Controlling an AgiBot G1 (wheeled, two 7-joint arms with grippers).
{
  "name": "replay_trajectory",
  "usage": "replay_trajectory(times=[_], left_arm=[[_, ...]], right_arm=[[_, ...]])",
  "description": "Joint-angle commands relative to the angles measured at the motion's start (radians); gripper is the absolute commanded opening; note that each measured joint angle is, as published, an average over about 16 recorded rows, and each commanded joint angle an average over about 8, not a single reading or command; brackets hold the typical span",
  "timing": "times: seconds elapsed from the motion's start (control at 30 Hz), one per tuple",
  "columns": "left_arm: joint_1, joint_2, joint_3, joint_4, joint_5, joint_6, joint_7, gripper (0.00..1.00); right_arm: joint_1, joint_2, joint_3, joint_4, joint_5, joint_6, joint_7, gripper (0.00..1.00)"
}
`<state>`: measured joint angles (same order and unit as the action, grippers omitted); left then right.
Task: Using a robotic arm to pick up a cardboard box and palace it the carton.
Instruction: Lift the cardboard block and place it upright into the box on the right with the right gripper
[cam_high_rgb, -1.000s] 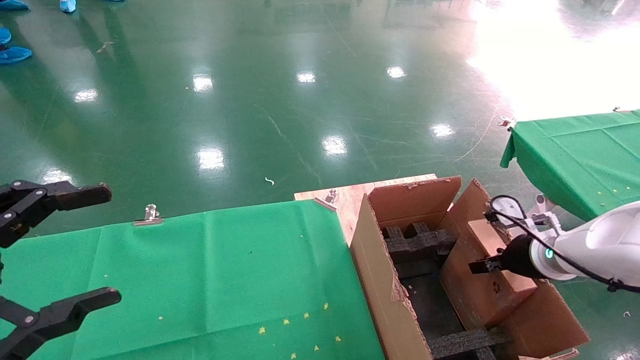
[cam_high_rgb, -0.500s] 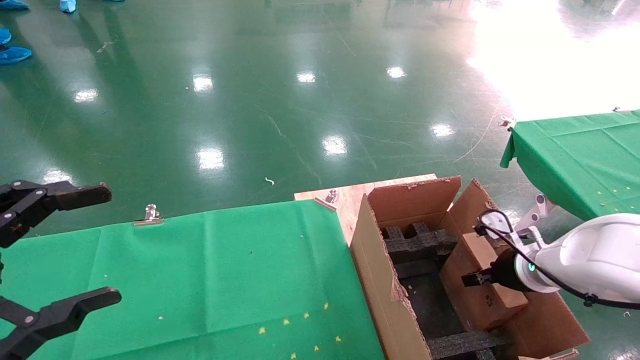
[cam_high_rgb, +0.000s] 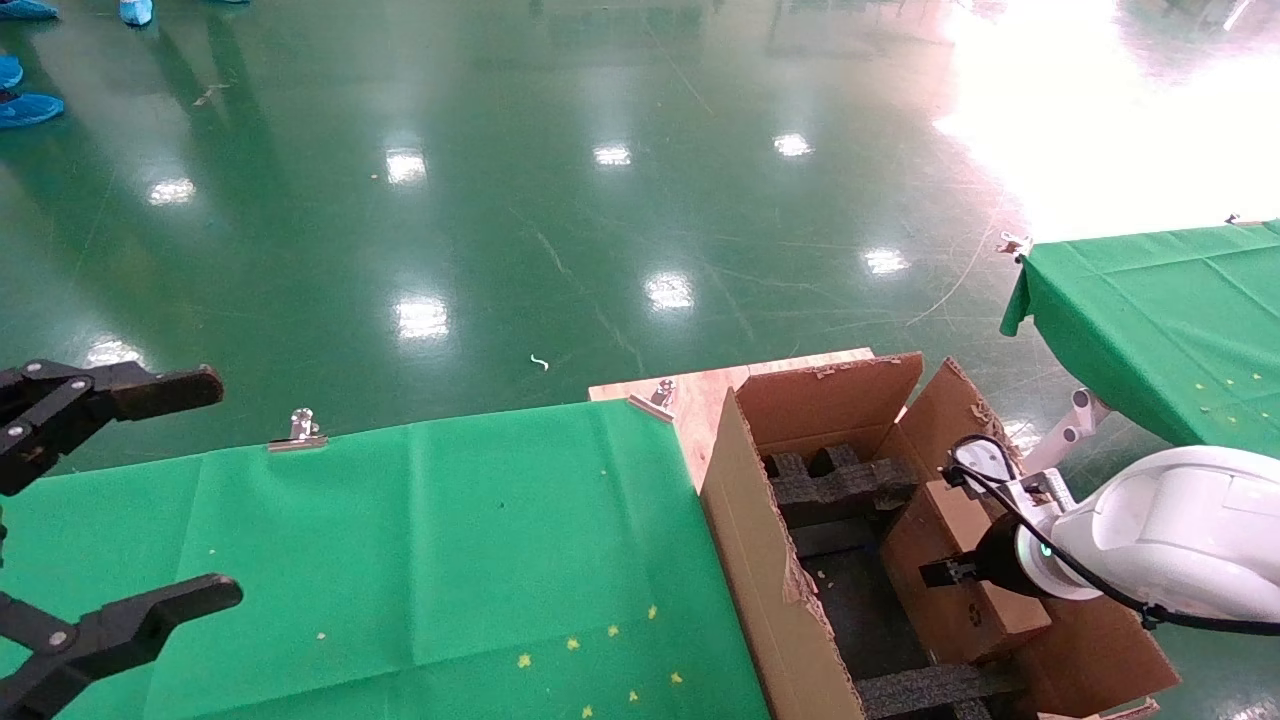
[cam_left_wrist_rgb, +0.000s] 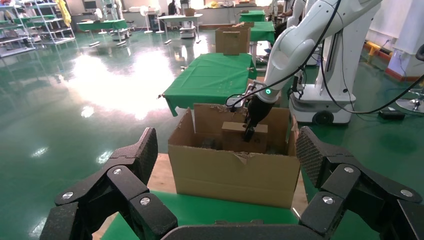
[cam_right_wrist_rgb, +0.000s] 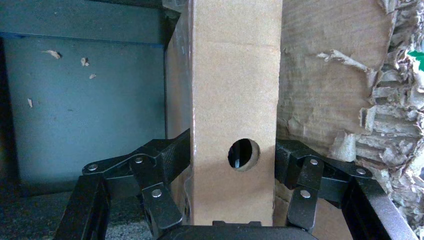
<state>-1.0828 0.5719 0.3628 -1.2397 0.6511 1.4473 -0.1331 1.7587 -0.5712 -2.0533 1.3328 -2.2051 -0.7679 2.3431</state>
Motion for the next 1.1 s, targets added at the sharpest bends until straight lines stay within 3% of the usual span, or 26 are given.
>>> replay_trajectory(times=[0.03,0.17,0.23,1.1], left_arm=[[0.0,0.0,0.0,0.0,0.0,0.0,0.0,1.0],[0.0,0.0,0.0,0.0,0.0,0.0,0.0,1.0],[0.0,0.0,0.0,0.0,0.0,0.0,0.0,1.0],[0.0,0.0,0.0,0.0,0.0,0.0,0.0,1.0]], right_arm=[[-0.003,-0.004,0.0,-0.003,-0.003,0.0,0.005,0.38],[-0.005,-0.006,0.001,-0.004,-0.002,0.001,0.006,0.87],[-0.006,-0.007,0.001,-0.004,-0.001,0.001,0.006,1.0],[0.026,0.002,0.009,-0.003,-0.001,-0.006,-0.009,1.0]])
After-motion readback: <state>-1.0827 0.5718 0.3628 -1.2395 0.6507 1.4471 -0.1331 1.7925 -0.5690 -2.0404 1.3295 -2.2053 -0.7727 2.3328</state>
